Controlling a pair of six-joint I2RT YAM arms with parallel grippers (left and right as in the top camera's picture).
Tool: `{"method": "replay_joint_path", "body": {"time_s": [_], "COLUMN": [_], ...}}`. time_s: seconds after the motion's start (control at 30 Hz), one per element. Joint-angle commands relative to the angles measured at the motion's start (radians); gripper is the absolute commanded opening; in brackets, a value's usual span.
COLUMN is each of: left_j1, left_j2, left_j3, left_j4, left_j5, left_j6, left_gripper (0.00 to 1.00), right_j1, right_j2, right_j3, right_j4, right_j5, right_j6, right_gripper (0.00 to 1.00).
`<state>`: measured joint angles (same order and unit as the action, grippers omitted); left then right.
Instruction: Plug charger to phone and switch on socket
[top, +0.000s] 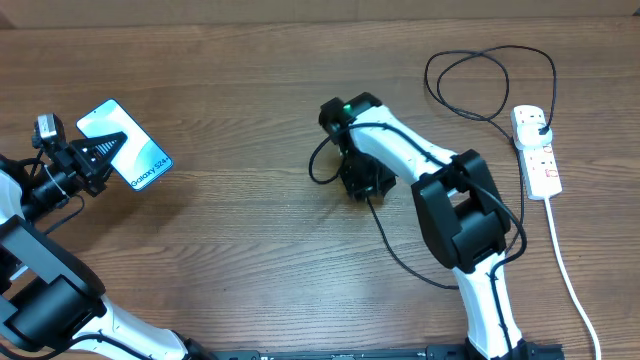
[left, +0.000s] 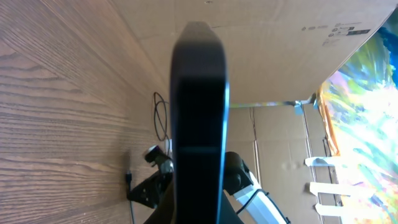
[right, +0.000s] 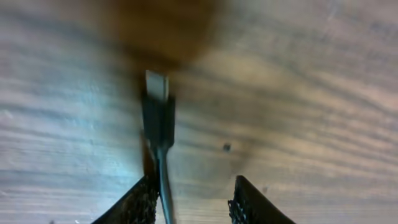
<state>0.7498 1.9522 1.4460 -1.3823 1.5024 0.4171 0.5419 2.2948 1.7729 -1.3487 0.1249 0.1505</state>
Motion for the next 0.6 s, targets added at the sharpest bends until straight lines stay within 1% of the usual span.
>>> {"method": "replay_joint_path", "body": {"time_s": [0.0, 0.1, 0.2, 0.27, 0.33, 0.37, 0.57], "left_j1": [0.0, 0.0, 0.0, 0.0, 0.0, 0.0, 0.0], "left_j2": [-0.032, -0.032, -0.032, -0.032, -0.032, -0.032, -0.032], "left_j3": [0.0, 0.0, 0.0, 0.0, 0.0, 0.0, 0.0], "left_j4": [0.0, 0.0, 0.0, 0.0, 0.0, 0.0, 0.0], "left_j5": [0.032, 0.032, 0.032, 0.032, 0.032, 0.032, 0.032], "left_j6": [-0.007, -0.007, -0.007, -0.007, -0.007, -0.007, -0.007], "left_gripper": [0.04, 0.04, 0.04, 0.04, 0.04, 0.04, 0.04], "right_j1": [-0.017, -0.018, -0.014, -0.01, -0.009, -0.009, -0.014], "right_j2": [0.025, 0.025, 0.025, 0.025, 0.025, 0.025, 0.025], "right_j3": [-0.006, -0.006, -0.006, -0.006, -0.006, -0.006, -0.006], "right_j4": [0.063, 0.093, 0.117, 0.126, 0.134, 0.141, 0.132], "right_j5": [-0.088, -0.166, -0.172, -0.172, -0.171, -0.168, -0.111], "right_j6": [0.005, 0.005, 0.006, 0.006, 0.006, 0.006, 0.007], "right_gripper": [0.39, 0.38, 0.37, 0.32, 0.3, 0.27, 0.27]}}
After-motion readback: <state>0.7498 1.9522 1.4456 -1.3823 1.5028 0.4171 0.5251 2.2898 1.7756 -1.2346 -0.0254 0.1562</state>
